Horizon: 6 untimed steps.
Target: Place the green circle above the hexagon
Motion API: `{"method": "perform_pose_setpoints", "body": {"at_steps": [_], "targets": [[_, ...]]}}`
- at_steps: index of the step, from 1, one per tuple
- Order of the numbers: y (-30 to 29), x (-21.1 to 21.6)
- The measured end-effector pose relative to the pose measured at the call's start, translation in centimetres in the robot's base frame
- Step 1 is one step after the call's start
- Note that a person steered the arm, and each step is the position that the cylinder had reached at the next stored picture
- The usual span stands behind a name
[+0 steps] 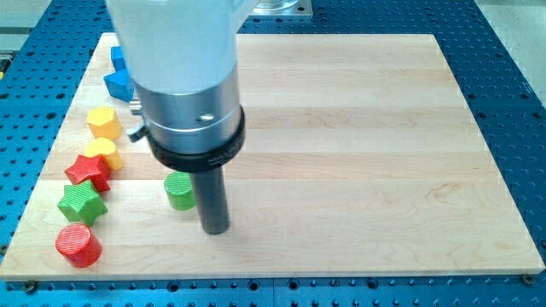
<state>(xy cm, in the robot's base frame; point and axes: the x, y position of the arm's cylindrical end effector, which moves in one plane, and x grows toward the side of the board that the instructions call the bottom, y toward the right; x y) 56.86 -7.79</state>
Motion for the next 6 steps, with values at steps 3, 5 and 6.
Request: {"method": "perform_pose_setpoints", "body": {"at_steps": [3, 5, 6], "targets": [[-1.6, -4.1], [-1.7, -12.6], [-0.9, -12.7]]}}
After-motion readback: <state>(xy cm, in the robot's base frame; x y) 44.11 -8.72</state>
